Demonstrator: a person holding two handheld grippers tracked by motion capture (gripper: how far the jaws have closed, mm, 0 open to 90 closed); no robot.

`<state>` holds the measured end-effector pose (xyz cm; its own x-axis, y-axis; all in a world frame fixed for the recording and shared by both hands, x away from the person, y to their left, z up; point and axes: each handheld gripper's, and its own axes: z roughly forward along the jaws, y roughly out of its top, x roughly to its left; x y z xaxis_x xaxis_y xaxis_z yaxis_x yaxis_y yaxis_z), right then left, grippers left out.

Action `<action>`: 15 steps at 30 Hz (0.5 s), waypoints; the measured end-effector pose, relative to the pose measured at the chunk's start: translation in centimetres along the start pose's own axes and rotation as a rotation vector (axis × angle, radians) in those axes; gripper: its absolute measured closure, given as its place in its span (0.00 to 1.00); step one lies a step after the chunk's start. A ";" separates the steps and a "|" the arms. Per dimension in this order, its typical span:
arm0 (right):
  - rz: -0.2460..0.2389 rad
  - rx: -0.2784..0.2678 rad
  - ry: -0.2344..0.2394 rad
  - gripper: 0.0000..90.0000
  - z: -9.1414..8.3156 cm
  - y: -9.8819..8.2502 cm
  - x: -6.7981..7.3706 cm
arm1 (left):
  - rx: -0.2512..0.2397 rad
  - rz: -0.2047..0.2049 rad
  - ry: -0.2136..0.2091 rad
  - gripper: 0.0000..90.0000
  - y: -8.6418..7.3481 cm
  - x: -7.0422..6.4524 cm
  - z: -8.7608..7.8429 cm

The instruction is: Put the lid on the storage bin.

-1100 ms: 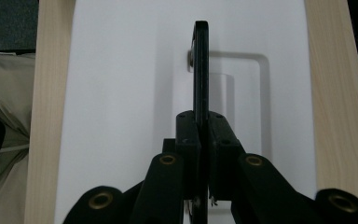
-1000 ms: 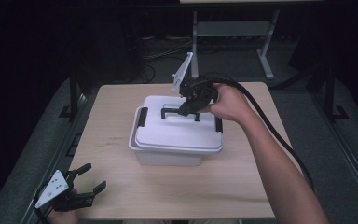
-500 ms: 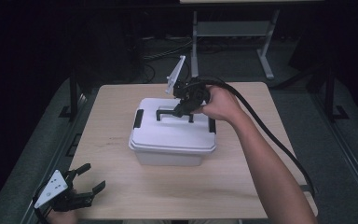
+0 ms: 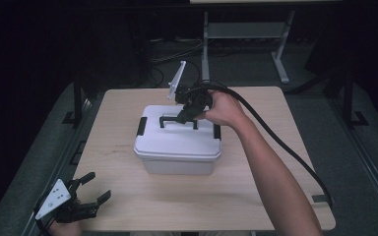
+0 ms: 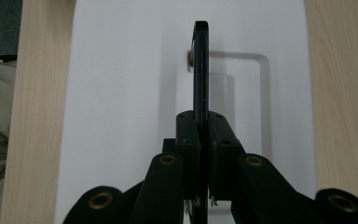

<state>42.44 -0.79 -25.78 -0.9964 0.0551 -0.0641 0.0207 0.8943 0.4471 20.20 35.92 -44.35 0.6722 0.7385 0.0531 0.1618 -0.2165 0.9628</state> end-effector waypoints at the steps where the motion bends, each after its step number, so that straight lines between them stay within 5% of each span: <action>1: -0.002 -0.002 0.000 0.94 0.1 0.0 -0.1 | 0.000 -0.001 0.000 0.17 0.0 0.0 0.0; 15: 0.008 0.006 0.010 0.94 1.3 -0.1 -0.7 | 0.001 -0.002 -0.001 0.17 0.0 0.0 0.1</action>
<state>43.26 -0.38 -26.92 -0.9970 0.0583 -0.0514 0.0296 0.8966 0.4419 20.26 35.89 -44.40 0.6726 0.7383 0.0508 0.1638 -0.2154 0.9627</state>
